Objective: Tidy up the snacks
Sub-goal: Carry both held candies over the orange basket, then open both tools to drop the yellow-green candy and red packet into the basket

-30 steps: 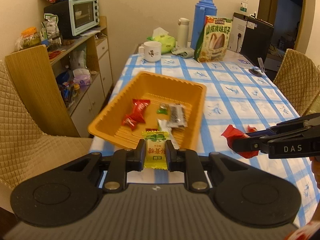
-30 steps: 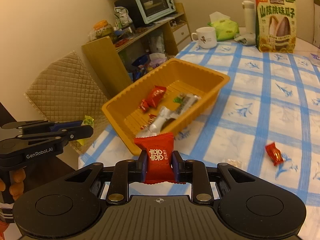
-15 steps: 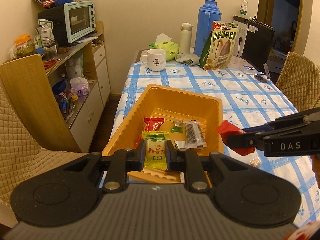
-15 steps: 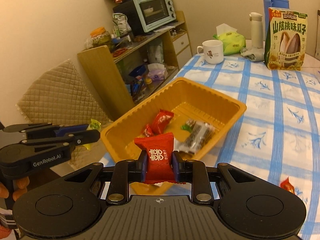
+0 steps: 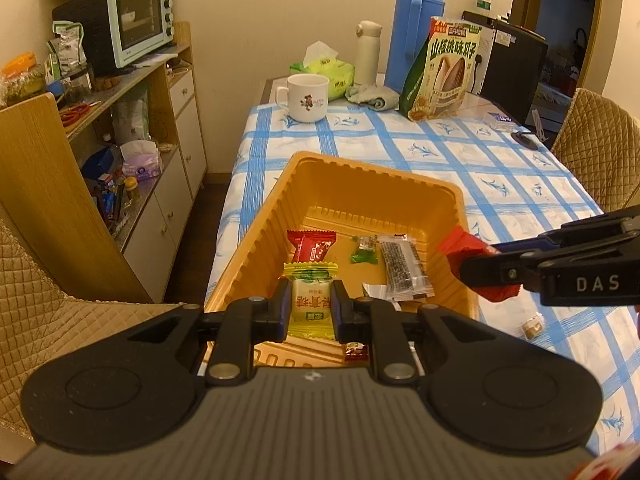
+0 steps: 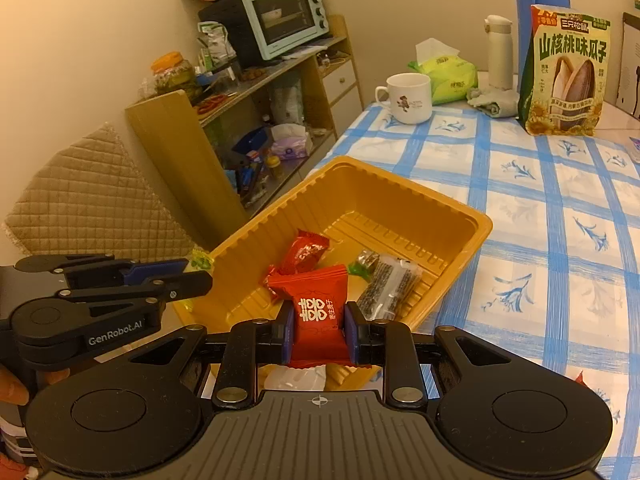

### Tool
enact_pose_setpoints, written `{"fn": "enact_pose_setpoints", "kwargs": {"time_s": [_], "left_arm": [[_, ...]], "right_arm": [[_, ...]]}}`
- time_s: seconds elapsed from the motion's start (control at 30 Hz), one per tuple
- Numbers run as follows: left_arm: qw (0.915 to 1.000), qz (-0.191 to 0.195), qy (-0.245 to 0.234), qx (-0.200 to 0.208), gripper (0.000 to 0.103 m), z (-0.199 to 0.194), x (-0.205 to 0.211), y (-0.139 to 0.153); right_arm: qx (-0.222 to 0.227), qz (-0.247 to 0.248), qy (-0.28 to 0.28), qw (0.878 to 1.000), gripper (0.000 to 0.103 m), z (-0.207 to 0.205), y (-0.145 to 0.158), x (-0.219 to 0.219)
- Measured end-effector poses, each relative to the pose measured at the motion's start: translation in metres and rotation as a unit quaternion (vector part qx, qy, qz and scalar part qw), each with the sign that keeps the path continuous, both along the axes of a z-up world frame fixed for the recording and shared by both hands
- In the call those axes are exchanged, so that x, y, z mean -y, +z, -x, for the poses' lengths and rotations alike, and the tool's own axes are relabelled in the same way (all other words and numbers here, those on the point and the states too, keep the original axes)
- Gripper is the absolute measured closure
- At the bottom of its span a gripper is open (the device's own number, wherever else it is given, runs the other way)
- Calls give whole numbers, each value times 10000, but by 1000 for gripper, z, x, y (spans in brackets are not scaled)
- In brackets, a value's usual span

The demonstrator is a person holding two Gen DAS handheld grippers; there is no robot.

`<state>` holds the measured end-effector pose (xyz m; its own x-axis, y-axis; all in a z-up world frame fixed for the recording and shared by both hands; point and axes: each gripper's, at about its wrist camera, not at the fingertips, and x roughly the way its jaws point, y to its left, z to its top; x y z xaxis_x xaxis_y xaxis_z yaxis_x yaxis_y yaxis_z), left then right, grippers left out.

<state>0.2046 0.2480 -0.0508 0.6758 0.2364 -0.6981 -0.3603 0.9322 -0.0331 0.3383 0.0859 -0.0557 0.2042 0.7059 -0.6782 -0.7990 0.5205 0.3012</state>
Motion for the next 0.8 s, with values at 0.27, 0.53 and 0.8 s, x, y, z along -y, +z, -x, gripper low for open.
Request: {"fn": "enact_pose_setpoints", "kwargs": {"time_s": [0.27, 0.53, 0.8], "left_arm": [[9997, 103, -20, -199, 85, -13, -10, -15], [9994, 138, -66, -303, 85, -20, -13, -23], [9994, 172, -42, -308, 85, -25, -19, -24]], "right_arm": [[-47, 48, -57, 10000, 77, -7, -5, -9], [-104, 88, -90, 9999, 77, -15, -11, -16], [-124, 124, -106, 9998, 77, -21, -17, -23]]}}
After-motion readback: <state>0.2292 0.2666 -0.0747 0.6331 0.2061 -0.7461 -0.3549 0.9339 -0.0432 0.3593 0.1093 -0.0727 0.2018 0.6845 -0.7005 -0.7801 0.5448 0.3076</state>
